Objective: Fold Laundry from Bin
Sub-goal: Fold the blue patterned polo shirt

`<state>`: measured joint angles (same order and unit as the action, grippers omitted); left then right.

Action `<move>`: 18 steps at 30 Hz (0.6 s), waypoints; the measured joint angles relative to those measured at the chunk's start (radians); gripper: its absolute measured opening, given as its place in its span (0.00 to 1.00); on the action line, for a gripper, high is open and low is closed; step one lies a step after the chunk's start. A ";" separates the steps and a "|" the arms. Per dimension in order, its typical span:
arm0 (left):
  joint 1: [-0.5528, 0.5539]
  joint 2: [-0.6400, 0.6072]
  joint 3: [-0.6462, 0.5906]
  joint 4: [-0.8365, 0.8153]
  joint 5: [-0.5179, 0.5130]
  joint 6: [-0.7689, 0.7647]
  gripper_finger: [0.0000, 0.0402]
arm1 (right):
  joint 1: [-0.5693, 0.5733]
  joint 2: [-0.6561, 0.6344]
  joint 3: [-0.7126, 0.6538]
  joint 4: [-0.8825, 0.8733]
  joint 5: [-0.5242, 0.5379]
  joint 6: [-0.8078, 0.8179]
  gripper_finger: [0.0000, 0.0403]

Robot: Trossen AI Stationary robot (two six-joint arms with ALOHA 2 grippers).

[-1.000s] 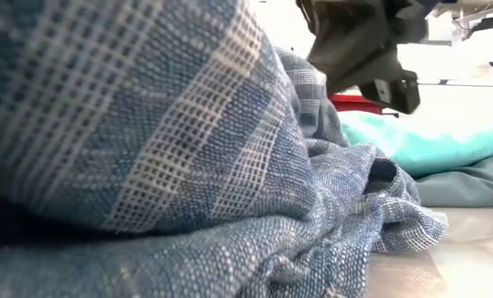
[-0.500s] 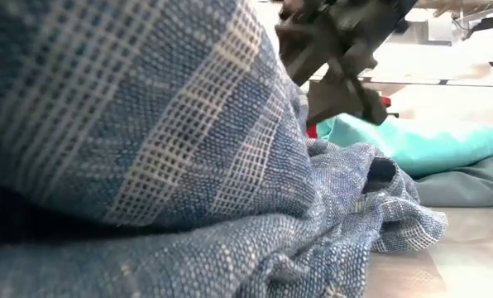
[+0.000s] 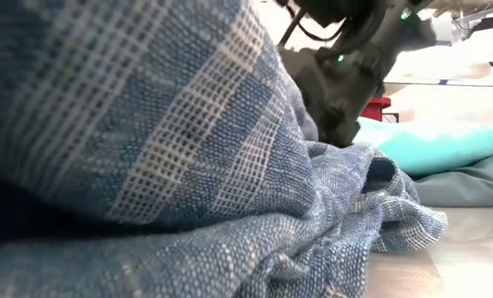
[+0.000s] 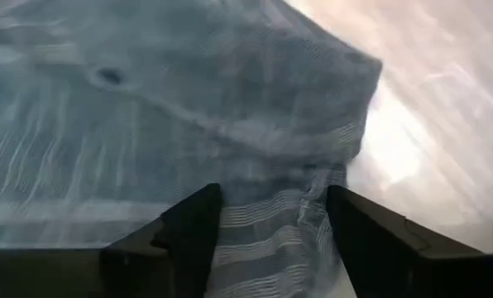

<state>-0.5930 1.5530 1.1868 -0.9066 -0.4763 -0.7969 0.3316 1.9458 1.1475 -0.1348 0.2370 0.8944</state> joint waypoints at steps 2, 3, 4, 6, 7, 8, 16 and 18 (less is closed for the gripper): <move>0.000 0.001 -0.004 -0.003 0.002 -0.022 0.00 | -0.001 0.005 0.000 0.000 -0.020 -0.003 0.55; 0.000 0.001 -0.005 0.003 0.002 -0.030 0.00 | 0.000 0.008 0.001 0.000 -0.031 -0.004 0.52; 0.000 0.001 -0.009 0.007 0.002 -0.042 0.00 | 0.003 0.011 0.001 0.004 -0.035 -0.005 0.47; -0.003 0.001 -0.011 0.020 0.002 -0.061 0.00 | 0.009 0.008 0.004 0.004 -0.051 -0.009 0.34; -0.004 0.001 -0.011 0.036 0.002 -0.062 0.00 | 0.010 0.007 0.011 -0.003 -0.059 -0.021 0.26; -0.005 0.001 -0.011 0.059 0.001 -0.059 0.00 | 0.010 0.007 0.021 -0.006 -0.070 -0.043 0.17; -0.008 -0.069 0.051 0.131 -0.041 0.004 0.00 | -0.029 -0.114 0.252 -0.122 -0.115 -0.297 0.06; -0.008 -0.116 0.103 0.126 -0.093 0.058 0.00 | -0.040 -0.151 0.343 -0.208 -0.077 -0.399 0.04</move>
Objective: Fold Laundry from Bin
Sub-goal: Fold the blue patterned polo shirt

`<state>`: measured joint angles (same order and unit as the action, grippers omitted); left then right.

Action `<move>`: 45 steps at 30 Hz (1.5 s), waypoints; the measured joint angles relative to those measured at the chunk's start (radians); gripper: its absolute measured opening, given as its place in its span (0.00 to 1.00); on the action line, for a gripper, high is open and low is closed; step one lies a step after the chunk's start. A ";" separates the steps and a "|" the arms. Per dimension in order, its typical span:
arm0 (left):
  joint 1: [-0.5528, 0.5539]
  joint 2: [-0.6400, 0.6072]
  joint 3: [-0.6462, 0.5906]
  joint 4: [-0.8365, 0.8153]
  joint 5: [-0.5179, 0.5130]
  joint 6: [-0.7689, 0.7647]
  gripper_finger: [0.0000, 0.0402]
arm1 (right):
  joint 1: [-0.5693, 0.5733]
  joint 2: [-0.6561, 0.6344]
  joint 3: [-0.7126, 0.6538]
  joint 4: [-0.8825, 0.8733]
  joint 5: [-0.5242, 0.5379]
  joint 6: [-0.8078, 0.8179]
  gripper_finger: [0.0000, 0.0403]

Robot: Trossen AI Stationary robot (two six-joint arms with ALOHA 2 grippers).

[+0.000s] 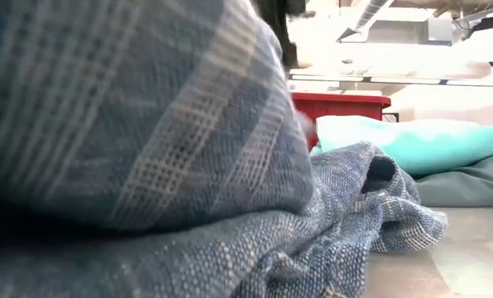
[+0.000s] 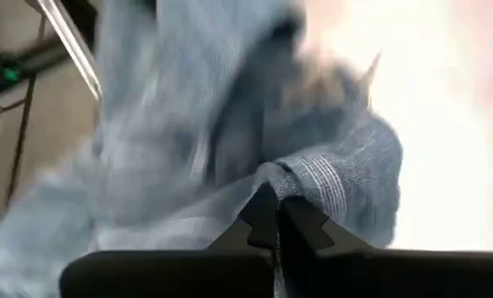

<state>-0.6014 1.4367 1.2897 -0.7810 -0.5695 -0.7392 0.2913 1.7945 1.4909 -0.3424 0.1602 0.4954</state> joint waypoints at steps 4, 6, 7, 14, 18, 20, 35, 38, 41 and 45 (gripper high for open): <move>0.003 -0.122 0.139 -0.026 -0.174 0.159 0.00 | -0.025 -0.073 0.234 -0.146 0.113 -0.235 0.04; 0.009 -0.180 0.214 -0.022 -0.290 0.274 0.00 | -0.050 -0.094 0.356 -0.173 0.193 -0.354 0.04; 0.018 -0.202 0.254 -0.021 -0.342 0.335 0.00 | -0.065 -0.098 0.414 -0.176 0.233 -0.412 0.04; 0.112 -0.258 0.532 0.039 -0.429 0.724 0.00 | -0.178 -0.088 0.767 -0.116 0.264 -0.659 0.04; 0.106 -0.245 0.646 0.164 -0.326 0.912 0.00 | -0.181 -0.084 0.857 -0.096 0.162 -0.665 0.04; 0.094 -0.231 0.681 0.174 -0.289 0.940 0.00 | -0.165 -0.083 0.865 -0.099 0.111 -0.663 0.04; -0.050 -0.079 0.223 -0.362 0.108 0.175 0.00 | 0.189 0.063 0.657 -0.792 0.068 -0.162 0.04; -0.055 -0.070 0.086 -0.197 0.210 0.115 0.00 | 0.241 0.094 0.532 -0.665 0.054 -0.120 0.04; -0.054 -0.075 0.003 -0.044 0.279 0.078 0.00 | 0.255 0.099 0.386 -0.527 0.012 -0.075 0.04; -0.054 -0.074 -0.038 0.023 0.264 0.009 0.00 | 0.241 0.047 0.211 -0.328 -0.089 -0.004 0.04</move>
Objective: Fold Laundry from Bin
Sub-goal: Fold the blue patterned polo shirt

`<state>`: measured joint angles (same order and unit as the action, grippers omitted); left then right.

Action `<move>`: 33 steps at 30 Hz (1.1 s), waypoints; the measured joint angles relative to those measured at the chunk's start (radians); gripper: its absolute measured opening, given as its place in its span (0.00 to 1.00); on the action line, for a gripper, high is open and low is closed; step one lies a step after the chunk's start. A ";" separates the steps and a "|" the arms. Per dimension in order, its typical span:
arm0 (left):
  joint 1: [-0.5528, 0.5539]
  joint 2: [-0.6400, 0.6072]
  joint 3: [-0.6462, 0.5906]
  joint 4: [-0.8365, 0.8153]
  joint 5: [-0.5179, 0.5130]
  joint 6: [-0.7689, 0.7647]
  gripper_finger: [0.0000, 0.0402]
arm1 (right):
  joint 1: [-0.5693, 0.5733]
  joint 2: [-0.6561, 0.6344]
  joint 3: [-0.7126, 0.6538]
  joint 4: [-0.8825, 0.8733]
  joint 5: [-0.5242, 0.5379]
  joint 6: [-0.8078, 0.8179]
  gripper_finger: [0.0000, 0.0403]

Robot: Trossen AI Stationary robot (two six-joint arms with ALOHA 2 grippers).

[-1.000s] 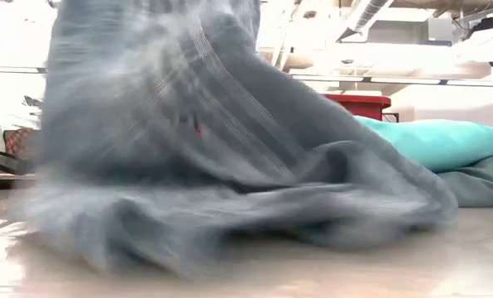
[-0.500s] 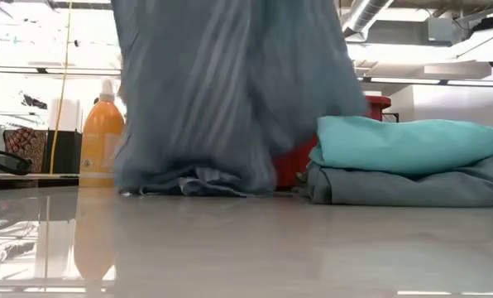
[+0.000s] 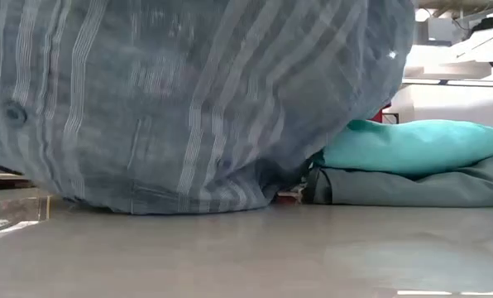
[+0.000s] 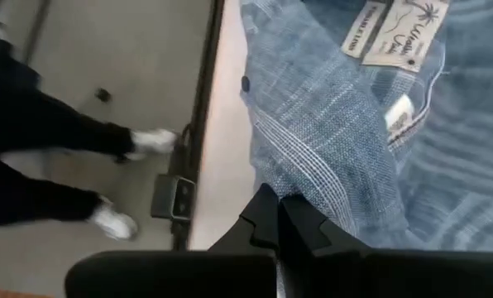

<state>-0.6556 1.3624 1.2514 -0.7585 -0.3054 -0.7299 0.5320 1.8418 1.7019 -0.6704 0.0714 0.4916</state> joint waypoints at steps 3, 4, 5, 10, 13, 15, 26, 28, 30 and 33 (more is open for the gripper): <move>-0.005 -0.001 -0.007 0.000 -0.053 -0.065 0.00 | 0.002 -0.050 -0.151 0.156 -0.024 0.009 0.04; -0.012 -0.002 -0.014 0.001 -0.071 -0.095 0.00 | 0.005 -0.074 -0.206 0.211 -0.025 0.015 0.04; -0.022 -0.002 -0.027 0.002 -0.090 -0.131 0.00 | 0.008 -0.100 -0.265 0.276 -0.025 0.030 0.04; -0.073 -0.001 -0.168 0.075 -0.117 -0.329 0.00 | 0.003 -0.174 -0.541 0.674 -0.024 0.158 0.04; -0.079 -0.001 -0.242 0.166 -0.121 -0.417 0.00 | -0.011 -0.165 -0.613 0.820 -0.021 0.197 0.04; -0.079 -0.001 -0.268 0.211 -0.133 -0.443 0.00 | -0.018 -0.166 -0.624 0.847 -0.015 0.201 0.04; -0.095 -0.001 -0.275 0.088 -0.200 -0.468 0.00 | -0.024 -0.134 -0.626 0.891 -0.002 0.223 0.04; -0.104 -0.001 -0.275 0.049 -0.200 -0.474 0.00 | -0.024 -0.134 -0.626 0.895 0.011 0.235 0.04; -0.109 -0.001 -0.275 0.016 -0.199 -0.486 0.00 | -0.024 -0.134 -0.625 0.899 0.032 0.261 0.04; -0.113 -0.001 -0.275 0.023 -0.199 -0.476 0.00 | -0.032 -0.118 -0.624 0.912 0.058 0.302 0.04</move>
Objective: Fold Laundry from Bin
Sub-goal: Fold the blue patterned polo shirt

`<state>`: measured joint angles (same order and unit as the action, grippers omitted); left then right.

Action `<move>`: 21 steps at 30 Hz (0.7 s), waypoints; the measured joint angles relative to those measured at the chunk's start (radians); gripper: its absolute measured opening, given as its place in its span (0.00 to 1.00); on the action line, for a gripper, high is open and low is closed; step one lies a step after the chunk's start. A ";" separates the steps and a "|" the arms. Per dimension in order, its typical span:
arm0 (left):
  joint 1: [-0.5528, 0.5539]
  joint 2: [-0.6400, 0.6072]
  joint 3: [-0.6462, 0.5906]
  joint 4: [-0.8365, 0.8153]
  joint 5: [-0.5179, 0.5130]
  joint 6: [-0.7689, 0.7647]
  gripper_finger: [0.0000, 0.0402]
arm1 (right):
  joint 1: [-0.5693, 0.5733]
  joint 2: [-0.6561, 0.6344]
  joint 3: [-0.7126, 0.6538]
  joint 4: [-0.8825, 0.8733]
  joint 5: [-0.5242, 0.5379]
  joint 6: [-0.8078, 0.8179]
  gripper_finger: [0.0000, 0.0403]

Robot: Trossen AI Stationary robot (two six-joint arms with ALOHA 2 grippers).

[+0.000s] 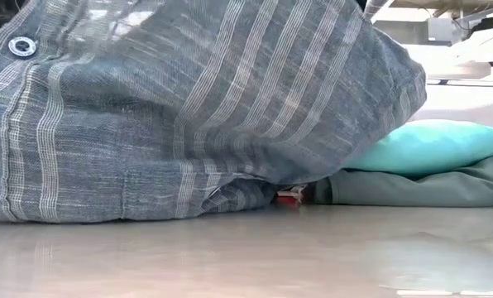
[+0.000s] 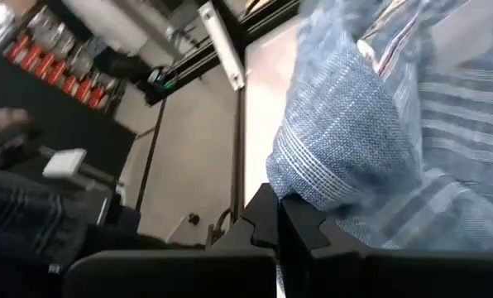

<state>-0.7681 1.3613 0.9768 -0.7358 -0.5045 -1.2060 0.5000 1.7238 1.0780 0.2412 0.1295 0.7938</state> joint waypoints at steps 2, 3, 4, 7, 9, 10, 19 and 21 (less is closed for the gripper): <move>0.000 0.000 0.000 0.011 0.000 0.029 0.00 | -0.006 0.029 0.010 0.011 0.003 0.011 0.04; 0.000 0.000 0.000 0.011 0.000 0.042 0.00 | -0.005 0.048 0.019 0.003 0.003 0.014 0.04; 0.000 0.000 0.000 0.006 0.000 0.047 0.00 | -0.007 0.072 0.035 0.003 0.004 0.020 0.04; 0.000 0.000 0.000 -0.040 0.006 0.053 0.00 | -0.019 0.136 0.089 0.004 0.004 0.030 0.04; -0.005 0.000 0.000 -0.092 0.020 0.054 0.00 | -0.024 0.173 0.131 0.010 0.003 0.029 0.04; -0.008 0.000 0.000 -0.123 0.025 0.053 0.00 | -0.025 0.192 0.152 0.006 0.002 0.029 0.04; -0.048 0.000 0.000 -0.254 0.070 0.077 0.10 | -0.049 0.293 0.280 0.003 -0.037 0.048 0.04; -0.049 0.000 0.000 -0.301 0.111 0.089 0.17 | -0.052 0.295 0.282 -0.009 -0.051 0.054 0.04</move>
<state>-0.8173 1.3617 0.9768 -1.0363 -0.3937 -1.1172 0.4484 2.0190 1.3598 0.2317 0.0788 0.8473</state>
